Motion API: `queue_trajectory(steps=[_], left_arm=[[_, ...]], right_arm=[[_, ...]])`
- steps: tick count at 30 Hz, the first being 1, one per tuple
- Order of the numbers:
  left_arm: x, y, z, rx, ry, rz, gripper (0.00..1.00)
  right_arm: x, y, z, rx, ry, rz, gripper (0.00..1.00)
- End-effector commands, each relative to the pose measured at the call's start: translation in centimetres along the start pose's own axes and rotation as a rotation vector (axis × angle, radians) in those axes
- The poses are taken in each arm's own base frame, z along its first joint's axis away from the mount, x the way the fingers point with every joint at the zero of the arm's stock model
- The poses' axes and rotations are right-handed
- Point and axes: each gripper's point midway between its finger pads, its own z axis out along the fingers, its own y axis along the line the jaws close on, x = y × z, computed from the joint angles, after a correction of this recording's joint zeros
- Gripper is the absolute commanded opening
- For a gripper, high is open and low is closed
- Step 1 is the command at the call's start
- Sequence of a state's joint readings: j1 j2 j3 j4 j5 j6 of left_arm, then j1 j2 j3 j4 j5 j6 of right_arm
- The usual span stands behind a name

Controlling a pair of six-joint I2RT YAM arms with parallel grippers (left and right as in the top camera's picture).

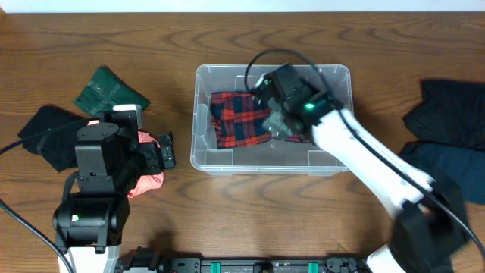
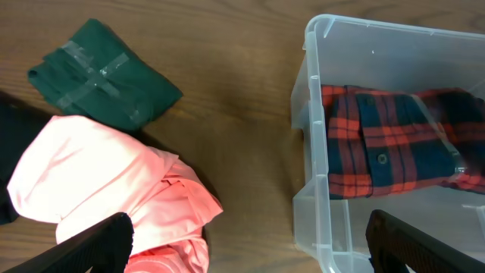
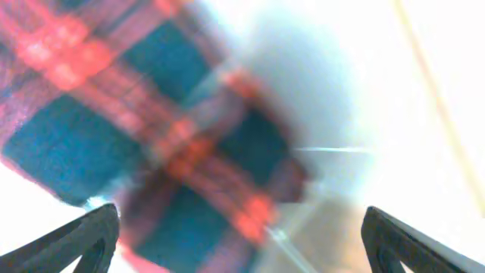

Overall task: Pack container
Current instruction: 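Carry the plaid shirt into the container and release it, then return right gripper to the dark garments and grasp one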

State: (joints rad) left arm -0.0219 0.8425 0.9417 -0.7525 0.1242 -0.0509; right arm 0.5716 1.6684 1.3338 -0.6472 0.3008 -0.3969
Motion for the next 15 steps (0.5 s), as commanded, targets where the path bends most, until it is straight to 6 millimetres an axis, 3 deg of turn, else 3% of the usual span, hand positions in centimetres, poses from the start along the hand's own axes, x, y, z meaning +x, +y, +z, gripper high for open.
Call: queue_trajectory(steps=[1, 4, 7, 9, 12, 15], left_arm=[[-0.9, -0.1, -0.6, 0.0, -0.027, 0.017, 0.98], [-0.9, -0.1, -0.6, 0.0, -0.027, 0.017, 0.98], [-0.9, -0.1, -0.6, 0.0, -0.026, 0.017, 0.98], [-0.9, -0.1, -0.6, 0.0, -0.026, 0.017, 0.98], [-0.9, -0.1, -0.6, 0.0, -0.026, 0.017, 0.98], [-0.9, -0.1, -0.6, 0.0, -0.026, 0.017, 0.98]], right_arm=[[-1.1, -7.1, -6.4, 0.229, -0.117, 0.166, 0.99], [1.5, -11.9, -8.2, 0.34, -0.106, 0.327, 0.99], [6.5, -15.9, -7.7, 0.401, -0.003, 0.478, 0.99], [11.4, -18.3, -6.6, 0.441, 0.111, 0.602, 0.99], [18.1, -19.8, -4.4, 0.429, 0.276, 0.718, 0.99], [23.9, -19.8, -2.2, 0.393, 0.436, 0.785, 0.99]])
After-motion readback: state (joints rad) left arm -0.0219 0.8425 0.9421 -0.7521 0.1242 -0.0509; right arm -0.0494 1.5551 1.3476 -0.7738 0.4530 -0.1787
